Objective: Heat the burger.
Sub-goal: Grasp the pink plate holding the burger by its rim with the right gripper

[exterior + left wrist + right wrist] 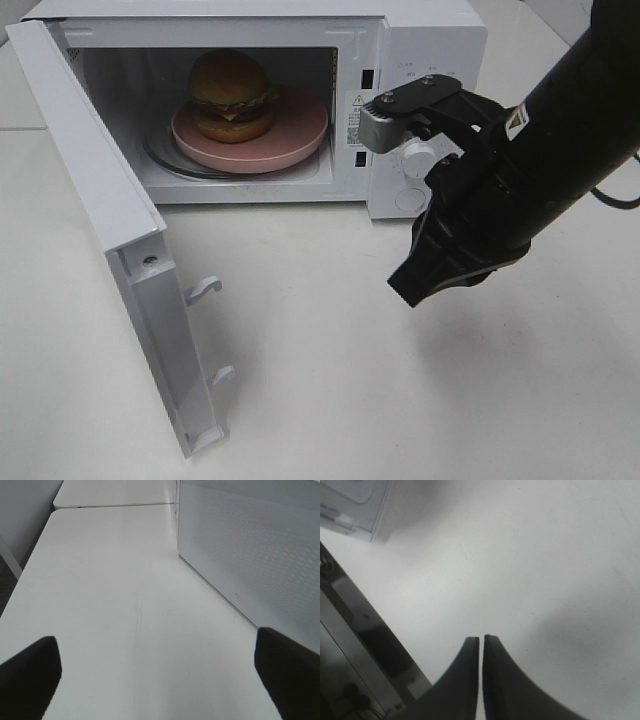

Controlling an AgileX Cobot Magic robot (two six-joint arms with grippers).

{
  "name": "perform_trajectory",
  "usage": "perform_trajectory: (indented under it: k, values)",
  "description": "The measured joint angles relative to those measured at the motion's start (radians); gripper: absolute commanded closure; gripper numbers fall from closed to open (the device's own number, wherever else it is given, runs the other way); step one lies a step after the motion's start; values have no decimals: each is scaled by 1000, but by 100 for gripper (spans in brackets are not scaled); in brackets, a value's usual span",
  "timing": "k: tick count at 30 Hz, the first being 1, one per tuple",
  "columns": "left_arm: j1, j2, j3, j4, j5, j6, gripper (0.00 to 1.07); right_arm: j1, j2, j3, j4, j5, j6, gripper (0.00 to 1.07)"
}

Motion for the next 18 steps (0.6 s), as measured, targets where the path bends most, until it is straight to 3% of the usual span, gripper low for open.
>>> perform_trajectory:
  k: [18]
  values:
    - [0,0,0,0,0,0,3,0,0,-158,-138,170,-851,93]
